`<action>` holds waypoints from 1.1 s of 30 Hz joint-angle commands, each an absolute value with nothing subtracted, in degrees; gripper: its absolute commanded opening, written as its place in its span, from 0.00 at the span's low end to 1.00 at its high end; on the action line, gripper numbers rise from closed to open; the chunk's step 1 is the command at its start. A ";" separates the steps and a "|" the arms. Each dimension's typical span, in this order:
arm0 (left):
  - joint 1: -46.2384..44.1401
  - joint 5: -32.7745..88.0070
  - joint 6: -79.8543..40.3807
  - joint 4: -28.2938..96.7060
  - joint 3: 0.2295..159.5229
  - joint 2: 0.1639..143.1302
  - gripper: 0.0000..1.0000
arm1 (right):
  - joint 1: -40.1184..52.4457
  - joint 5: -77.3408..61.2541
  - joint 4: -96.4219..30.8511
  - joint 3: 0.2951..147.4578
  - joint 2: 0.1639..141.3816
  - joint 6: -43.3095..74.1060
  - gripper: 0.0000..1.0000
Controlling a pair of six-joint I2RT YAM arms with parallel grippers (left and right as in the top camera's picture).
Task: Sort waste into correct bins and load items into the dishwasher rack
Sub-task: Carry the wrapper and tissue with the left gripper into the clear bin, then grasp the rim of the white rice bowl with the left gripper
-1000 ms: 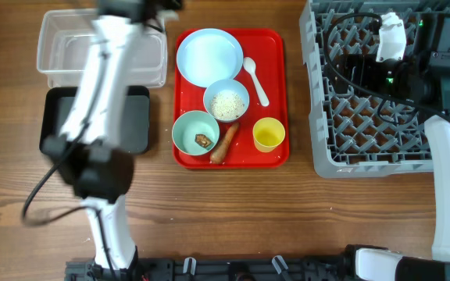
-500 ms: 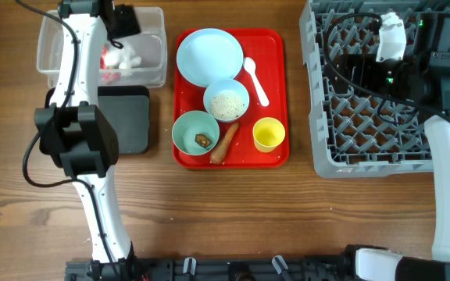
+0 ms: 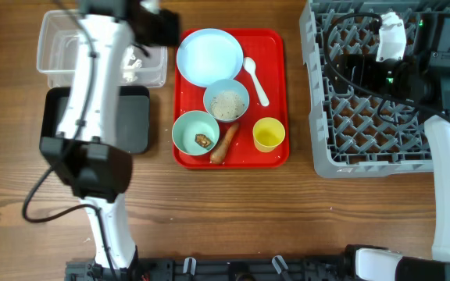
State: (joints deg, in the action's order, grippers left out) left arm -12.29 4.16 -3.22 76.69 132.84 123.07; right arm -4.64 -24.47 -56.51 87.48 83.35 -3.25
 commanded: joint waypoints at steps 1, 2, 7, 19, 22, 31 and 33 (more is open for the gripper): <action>-20.78 6.57 -1.74 78.54 132.97 125.38 0.89 | -4.34 -25.54 -55.99 88.38 84.03 -2.96 1.00; -23.27 6.13 -1.76 77.69 132.97 126.21 0.90 | -4.34 -25.54 -55.96 88.38 84.03 -2.94 1.00; -28.84 2.50 -6.83 72.10 132.97 131.28 0.90 | -4.34 -25.54 -56.64 88.38 84.03 -2.85 1.00; -33.87 -0.49 -21.39 69.34 132.97 140.62 0.53 | -4.34 -25.50 -56.64 88.38 84.03 -2.83 1.00; -34.41 -1.17 -25.82 68.99 132.97 142.43 0.46 | -4.34 -25.50 -56.62 88.38 84.03 -2.85 1.00; -34.48 -2.26 -27.51 67.16 132.97 144.68 0.20 | -4.34 -25.54 -56.55 88.38 84.03 -2.81 1.00; -34.61 -2.72 -27.49 66.98 132.97 145.14 0.16 | -4.34 -25.52 -56.42 88.38 84.03 -2.81 1.00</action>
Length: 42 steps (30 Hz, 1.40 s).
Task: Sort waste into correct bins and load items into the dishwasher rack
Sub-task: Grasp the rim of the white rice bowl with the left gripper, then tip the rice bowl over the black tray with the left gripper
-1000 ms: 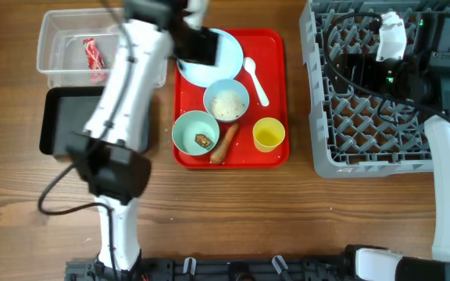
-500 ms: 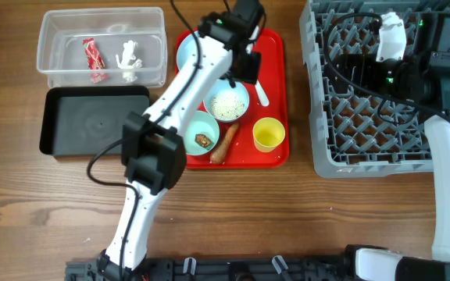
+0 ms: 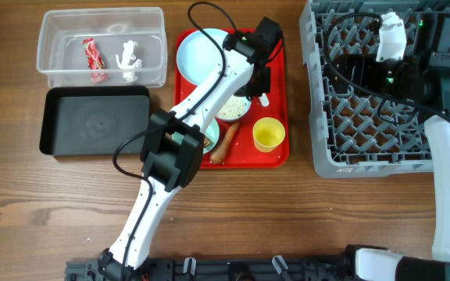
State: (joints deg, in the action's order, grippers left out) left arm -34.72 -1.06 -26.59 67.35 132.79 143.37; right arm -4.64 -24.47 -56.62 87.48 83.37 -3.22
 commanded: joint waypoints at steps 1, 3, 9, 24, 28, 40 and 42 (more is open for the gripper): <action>-34.61 -2.72 -27.49 66.98 132.97 145.60 0.16 | -4.34 -25.52 -56.40 88.38 84.03 -2.83 1.00; -34.63 -2.70 -27.51 67.00 132.97 146.56 0.16 | -4.34 -25.34 -56.45 88.38 84.03 -2.81 1.00; -34.61 -2.70 -27.51 66.61 132.97 148.03 0.15 | -4.34 -25.34 -56.55 88.38 84.03 -2.85 1.00; -34.48 2.33 -27.42 71.18 133.01 133.53 0.04 | -4.34 -24.03 -56.23 88.38 84.03 -2.85 1.00; -32.21 2.31 -27.24 75.13 133.01 125.93 0.04 | -4.34 -24.01 -56.18 88.38 84.03 -2.87 1.00; -1.61 6.50 -17.47 96.51 131.15 116.60 0.04 | -4.34 -24.01 -54.61 88.38 84.03 -2.92 1.00; 4.56 10.04 -13.04 96.49 127.83 116.64 0.04 | -4.34 -23.55 -54.70 88.38 84.03 -2.96 1.00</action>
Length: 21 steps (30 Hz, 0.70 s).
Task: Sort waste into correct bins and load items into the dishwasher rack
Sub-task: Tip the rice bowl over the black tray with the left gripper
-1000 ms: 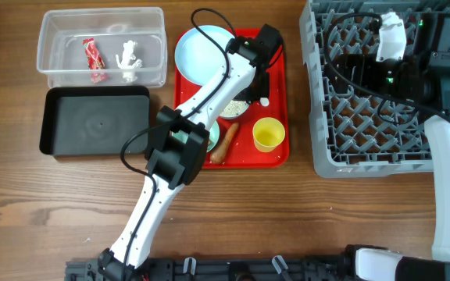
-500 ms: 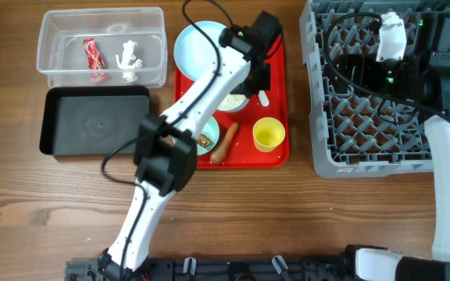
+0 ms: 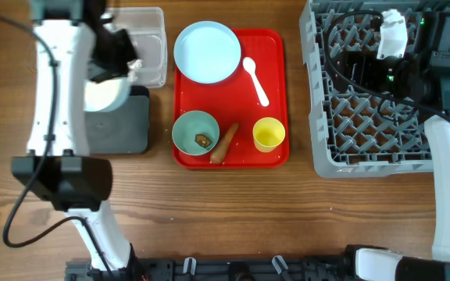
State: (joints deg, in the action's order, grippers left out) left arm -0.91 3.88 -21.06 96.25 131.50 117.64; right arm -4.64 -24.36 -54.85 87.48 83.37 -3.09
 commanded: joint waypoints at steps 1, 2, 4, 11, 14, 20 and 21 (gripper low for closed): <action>6.55 12.49 -10.55 96.27 126.32 116.64 0.04 | -4.34 -23.57 -54.72 88.38 84.03 -2.92 1.00; 8.03 15.09 -8.32 95.72 124.88 116.64 0.04 | -4.34 -23.57 -54.72 88.38 84.03 -2.87 1.00; 10.61 21.08 -3.07 94.54 122.10 116.64 0.04 | -4.34 -23.57 -54.70 88.38 84.03 -2.85 1.00; 20.29 41.74 15.14 85.30 105.01 116.64 0.04 | -4.34 -23.59 -55.55 88.38 84.03 -2.31 1.00; 23.16 47.37 18.57 78.85 97.47 116.73 0.04 | -4.34 -23.59 -56.03 88.38 84.03 -1.06 1.00; 29.71 59.40 24.05 68.60 86.80 117.01 0.04 | -4.34 -23.59 -56.62 88.38 84.03 -1.06 1.00; 30.87 62.57 24.05 66.39 85.43 117.01 0.04 | -4.34 -23.59 -56.60 88.38 84.03 -1.06 1.00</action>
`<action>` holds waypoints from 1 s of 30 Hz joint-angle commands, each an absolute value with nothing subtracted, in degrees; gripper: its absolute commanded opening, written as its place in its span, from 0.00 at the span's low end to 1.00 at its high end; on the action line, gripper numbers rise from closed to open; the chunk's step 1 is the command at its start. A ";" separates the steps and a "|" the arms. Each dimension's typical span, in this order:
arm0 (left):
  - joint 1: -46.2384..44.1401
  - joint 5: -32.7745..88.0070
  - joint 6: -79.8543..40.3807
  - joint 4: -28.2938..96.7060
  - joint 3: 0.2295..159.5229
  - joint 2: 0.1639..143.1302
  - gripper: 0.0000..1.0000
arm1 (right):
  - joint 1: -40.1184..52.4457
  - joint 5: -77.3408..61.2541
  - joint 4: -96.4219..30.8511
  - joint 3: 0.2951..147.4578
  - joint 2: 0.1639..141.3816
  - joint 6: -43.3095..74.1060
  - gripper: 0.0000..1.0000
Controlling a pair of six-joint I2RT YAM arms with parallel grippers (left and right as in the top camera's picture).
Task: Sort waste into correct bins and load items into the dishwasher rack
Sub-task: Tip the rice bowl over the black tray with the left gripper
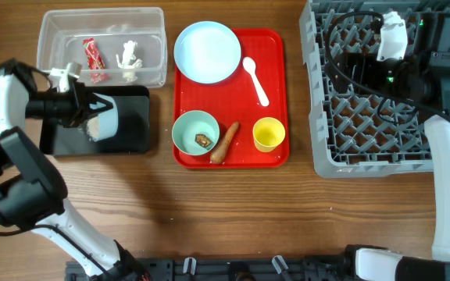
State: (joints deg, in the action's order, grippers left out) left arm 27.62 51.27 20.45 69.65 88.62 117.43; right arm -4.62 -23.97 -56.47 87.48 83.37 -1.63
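My left gripper (84, 111) is shut on the rim of a pale bowl (105, 119). The bowl is tipped on its side over the black bin (131, 134), with pale food showing at its mouth. On the red tray (276, 47) lie a light blue plate (207, 51), a white spoon (255, 80), a teal bowl (187, 129) with food scraps, an orange carrot-like piece (225, 142) and a yellow cup (269, 134). My right arm hangs over the grey dishwasher rack (366, 117); its fingers are dark against the rack and hard to read.
A clear bin (151, 43) behind the black bin holds a red wrapper (93, 53) and a white crumpled scrap (128, 56). The rack fills the right side of the wooden table, and cables run across its top.
The left arm now reaches in from the left edge. The bowl it held level over the bins' left end is now tipped sideways, low over the black bin.
The left arm was first over the clear bin while the food-filled bowl stood on the tray. Then the gripper was at that bowl. Then the bowl was off the tray, held over the bins, and now it is tilted over the black bin. The right arm stayed still.
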 commanded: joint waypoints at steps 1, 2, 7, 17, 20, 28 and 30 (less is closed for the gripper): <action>31.92 65.58 24.05 64.03 84.07 117.01 0.04 | -4.34 -23.59 -56.58 88.38 84.03 -1.06 1.00; 32.47 67.44 24.03 62.63 83.29 117.01 0.04 | -4.34 -23.59 -56.58 88.38 84.03 -0.95 1.00; 34.24 76.18 24.01 59.40 80.60 117.01 0.04 | -4.34 -23.59 -56.84 88.38 84.03 0.25 1.00; 37.17 83.83 16.08 60.25 80.58 117.01 0.04 | -4.34 -23.59 -58.15 88.38 84.03 0.21 1.00; 38.57 84.82 12.21 60.18 80.58 117.01 0.04 | -4.34 -23.59 -58.15 88.38 84.03 0.23 1.00; 40.47 88.95 8.49 61.93 80.58 117.03 0.04 | -4.34 -23.62 -58.17 88.38 84.03 0.27 1.00; 40.47 90.39 8.29 64.05 80.58 117.01 0.04 | -4.34 -23.62 -58.17 88.38 84.03 0.27 1.00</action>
State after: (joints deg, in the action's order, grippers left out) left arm 40.01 86.46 9.45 62.11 80.82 117.43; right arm -4.62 -23.97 -58.08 87.48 83.37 -0.23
